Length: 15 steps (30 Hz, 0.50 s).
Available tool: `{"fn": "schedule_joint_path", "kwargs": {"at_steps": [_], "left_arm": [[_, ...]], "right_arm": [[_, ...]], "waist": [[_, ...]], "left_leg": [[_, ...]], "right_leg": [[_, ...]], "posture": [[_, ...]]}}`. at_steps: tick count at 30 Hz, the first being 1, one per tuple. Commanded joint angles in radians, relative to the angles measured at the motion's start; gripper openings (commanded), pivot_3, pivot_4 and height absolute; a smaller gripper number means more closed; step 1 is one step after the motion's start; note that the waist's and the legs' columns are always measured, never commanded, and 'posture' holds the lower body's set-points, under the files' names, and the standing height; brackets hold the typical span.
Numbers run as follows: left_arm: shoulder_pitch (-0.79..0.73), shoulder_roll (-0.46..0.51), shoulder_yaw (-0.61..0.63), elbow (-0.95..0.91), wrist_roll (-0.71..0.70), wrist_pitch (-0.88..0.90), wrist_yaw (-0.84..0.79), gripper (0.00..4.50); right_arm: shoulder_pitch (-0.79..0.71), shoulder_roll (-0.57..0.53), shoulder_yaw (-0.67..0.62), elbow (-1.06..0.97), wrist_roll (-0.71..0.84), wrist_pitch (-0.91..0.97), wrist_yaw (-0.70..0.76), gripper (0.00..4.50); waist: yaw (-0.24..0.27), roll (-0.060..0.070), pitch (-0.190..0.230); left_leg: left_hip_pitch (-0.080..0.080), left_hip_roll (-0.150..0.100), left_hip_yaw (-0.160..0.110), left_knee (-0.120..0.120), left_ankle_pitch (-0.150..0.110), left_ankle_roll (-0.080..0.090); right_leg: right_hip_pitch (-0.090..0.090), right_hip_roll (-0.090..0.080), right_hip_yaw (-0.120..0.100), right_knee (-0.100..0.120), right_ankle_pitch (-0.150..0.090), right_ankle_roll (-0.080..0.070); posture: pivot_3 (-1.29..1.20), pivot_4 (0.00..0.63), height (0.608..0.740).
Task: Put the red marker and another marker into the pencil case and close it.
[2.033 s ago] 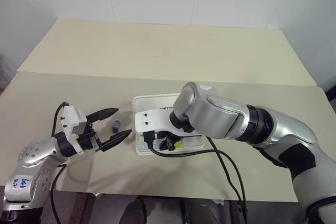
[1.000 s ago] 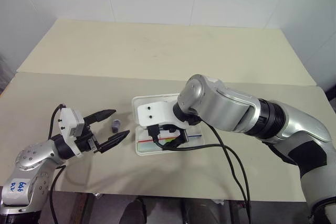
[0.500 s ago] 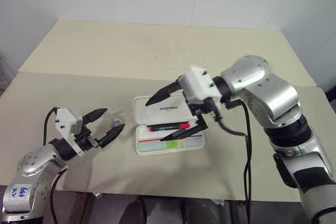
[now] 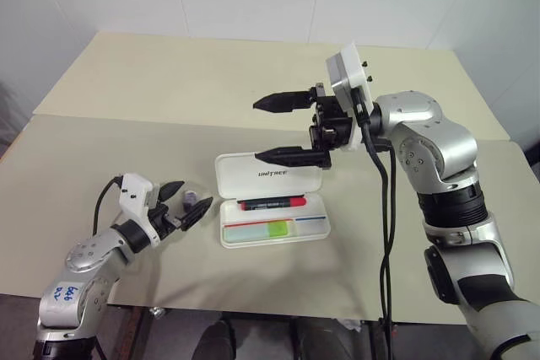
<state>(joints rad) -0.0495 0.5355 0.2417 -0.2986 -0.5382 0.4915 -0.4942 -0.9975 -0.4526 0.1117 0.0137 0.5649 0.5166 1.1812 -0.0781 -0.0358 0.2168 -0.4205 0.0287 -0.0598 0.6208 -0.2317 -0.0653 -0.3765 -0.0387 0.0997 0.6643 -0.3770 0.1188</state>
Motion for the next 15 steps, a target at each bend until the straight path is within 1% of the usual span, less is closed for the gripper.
{"fn": "schedule_joint_path", "kwargs": {"at_steps": [1,4,8,13,15], "left_arm": [[-0.016,-0.001,0.0,0.03,0.026,-0.007,0.004,4.5],[-0.029,-0.013,-0.01,0.046,0.031,-0.004,0.005,4.5],[-0.04,-0.022,-0.027,0.058,0.035,0.005,-0.005,4.5],[-0.062,-0.031,-0.043,0.085,0.041,-0.006,-0.023,4.5],[-0.079,-0.034,-0.059,0.097,0.046,-0.007,-0.035,4.5]], "right_arm": [[0.027,-0.001,-0.072,-0.007,0.03,-0.021,-0.019,4.47],[0.084,-0.011,-0.082,0.0,0.02,-0.041,-0.011,4.47],[0.139,-0.01,-0.115,0.042,0.0,-0.091,-0.04,4.47],[0.227,-0.05,-0.062,0.04,-0.091,-0.229,0.027,4.47],[0.247,-0.062,-0.046,0.04,-0.118,-0.258,0.048,4.47]], "waist": [[0.002,0.0,0.0],[0.004,0.0,0.0],[0.009,0.0,0.0],[0.019,0.0,0.0],[0.02,0.001,0.0]], "left_leg": [[0.0,0.0,0.0,0.0,0.0,0.0],[0.0,0.0,0.001,0.0,0.0,0.0],[0.0,0.0,0.003,0.0,0.0,0.0],[0.0,0.0,0.003,0.001,0.0,0.0],[0.0,0.0,0.003,0.001,0.0,0.0]], "right_leg": [[0.0,0.0,0.0,0.0,0.0,0.0],[0.001,0.0,-0.001,-0.001,0.0,0.0],[0.001,0.0,-0.001,0.0,0.0,0.0],[0.001,0.0,-0.001,0.0,0.0,0.0],[0.001,0.001,0.0,0.0,0.0,0.0]], "posture": [[0.0,0.15,0.74],[0.0,0.15,0.74],[0.0,0.15,0.74],[0.0,0.15,0.74],[0.0,0.15,0.74]]}}
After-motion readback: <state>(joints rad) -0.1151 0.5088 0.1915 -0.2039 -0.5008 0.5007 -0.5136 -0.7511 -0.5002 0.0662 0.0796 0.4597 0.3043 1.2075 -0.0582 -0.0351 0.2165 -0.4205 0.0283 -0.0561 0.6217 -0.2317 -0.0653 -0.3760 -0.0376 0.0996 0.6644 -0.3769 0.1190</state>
